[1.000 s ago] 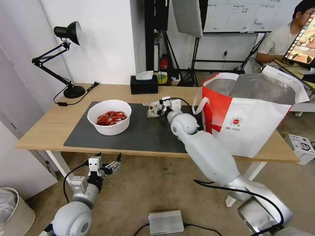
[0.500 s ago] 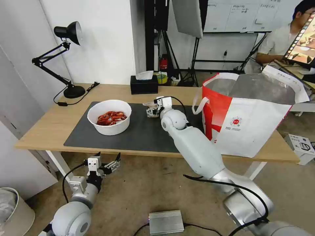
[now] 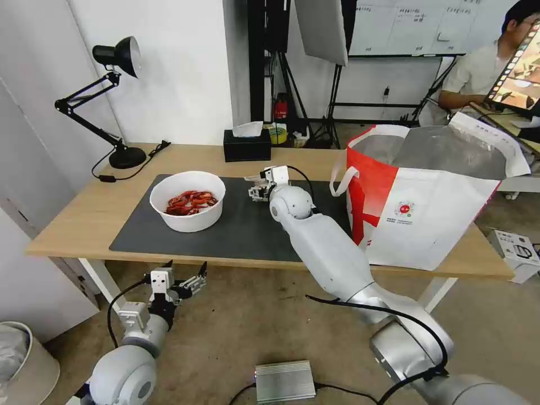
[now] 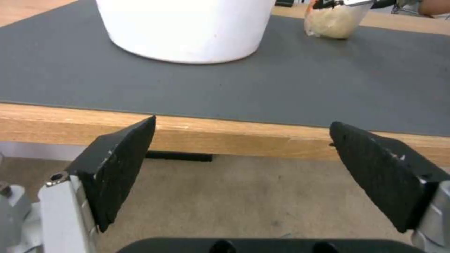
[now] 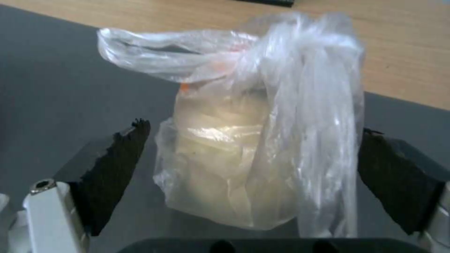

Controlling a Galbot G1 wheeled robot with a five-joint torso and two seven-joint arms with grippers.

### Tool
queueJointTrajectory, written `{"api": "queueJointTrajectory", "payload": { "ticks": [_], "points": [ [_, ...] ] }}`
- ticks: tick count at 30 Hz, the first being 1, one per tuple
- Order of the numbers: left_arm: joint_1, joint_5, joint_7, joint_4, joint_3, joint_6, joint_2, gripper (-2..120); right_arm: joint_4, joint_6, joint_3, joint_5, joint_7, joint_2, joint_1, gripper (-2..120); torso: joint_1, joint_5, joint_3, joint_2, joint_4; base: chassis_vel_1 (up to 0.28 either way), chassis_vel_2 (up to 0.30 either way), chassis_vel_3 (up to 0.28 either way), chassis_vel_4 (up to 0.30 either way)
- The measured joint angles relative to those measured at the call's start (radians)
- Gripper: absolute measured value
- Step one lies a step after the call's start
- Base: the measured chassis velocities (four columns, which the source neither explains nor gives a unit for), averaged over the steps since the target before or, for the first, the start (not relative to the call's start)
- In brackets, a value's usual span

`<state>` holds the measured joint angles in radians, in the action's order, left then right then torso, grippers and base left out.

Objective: Pick up the trash from the table and place it into the takeout bag.

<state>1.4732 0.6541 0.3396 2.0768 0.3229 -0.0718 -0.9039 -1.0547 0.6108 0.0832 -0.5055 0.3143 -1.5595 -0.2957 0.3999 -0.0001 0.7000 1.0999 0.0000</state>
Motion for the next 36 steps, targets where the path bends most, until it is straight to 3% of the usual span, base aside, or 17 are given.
{"api": "queueJointTrajectory", "payload": {
  "ticks": [21, 36],
  "points": [
    [-0.003, -0.002, 0.001, 0.001, -0.011, -0.001, 0.001, 100, 0.058, -0.012, -0.017, 0.021, -0.044, -0.01, -0.005, 100, 0.0, 0.0, 0.0, 0.0, 0.0, 0.0, 0.0, 0.0, 0.0],
    [0.001, -0.015, 0.001, 0.001, -0.019, -0.001, -0.012, 100, 0.1, -0.07, -0.031, 0.033, -0.107, -0.011, 0.0, 100, 0.0, 0.0002, 0.0, 0.0, 0.0, 0.0, 0.0, 0.0, 0.0]
  ]
}}
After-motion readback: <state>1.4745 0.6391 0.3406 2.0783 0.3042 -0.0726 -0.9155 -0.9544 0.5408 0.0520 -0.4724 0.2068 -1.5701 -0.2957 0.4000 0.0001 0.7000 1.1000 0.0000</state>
